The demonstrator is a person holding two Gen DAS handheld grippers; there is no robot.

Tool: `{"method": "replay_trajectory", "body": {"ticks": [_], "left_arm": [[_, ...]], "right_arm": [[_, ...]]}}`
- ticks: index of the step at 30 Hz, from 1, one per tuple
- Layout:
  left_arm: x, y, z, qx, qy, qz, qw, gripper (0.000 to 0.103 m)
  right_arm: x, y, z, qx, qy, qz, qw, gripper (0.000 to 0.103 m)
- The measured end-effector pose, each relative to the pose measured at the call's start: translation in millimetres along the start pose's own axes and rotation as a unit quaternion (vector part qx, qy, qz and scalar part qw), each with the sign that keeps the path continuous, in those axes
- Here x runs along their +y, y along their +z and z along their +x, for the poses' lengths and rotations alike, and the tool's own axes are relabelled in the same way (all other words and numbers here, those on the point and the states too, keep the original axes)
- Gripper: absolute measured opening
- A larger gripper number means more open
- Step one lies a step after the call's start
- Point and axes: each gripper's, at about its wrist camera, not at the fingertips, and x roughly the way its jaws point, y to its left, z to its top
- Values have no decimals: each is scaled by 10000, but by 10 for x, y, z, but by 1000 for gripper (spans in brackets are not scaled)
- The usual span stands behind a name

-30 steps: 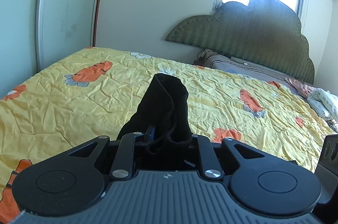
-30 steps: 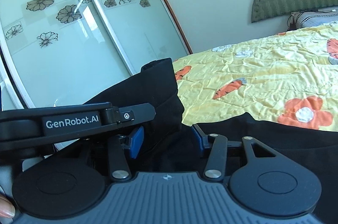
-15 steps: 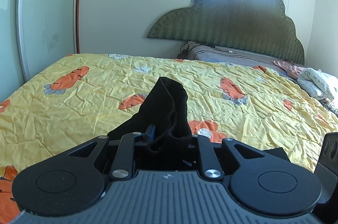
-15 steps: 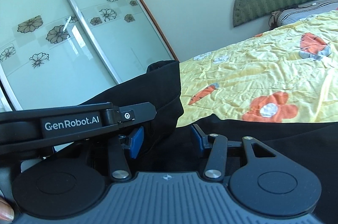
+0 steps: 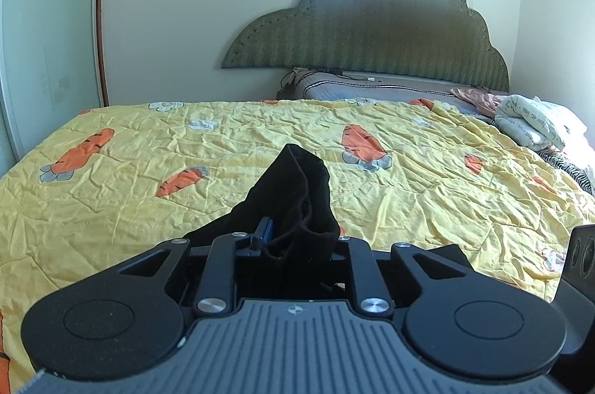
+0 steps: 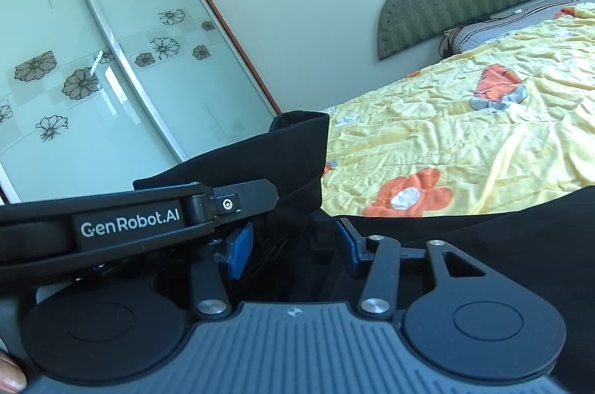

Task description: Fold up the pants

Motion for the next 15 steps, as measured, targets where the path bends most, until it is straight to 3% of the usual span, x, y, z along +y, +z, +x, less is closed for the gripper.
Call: {"method": "replay_trajectory", "body": {"ticks": [15], "left_arm": [[-665,-129,75,-8,-530,522,9972,18]], "right_arm": [[-382,-48,-508,-287,-563,191,9978,49]]}}
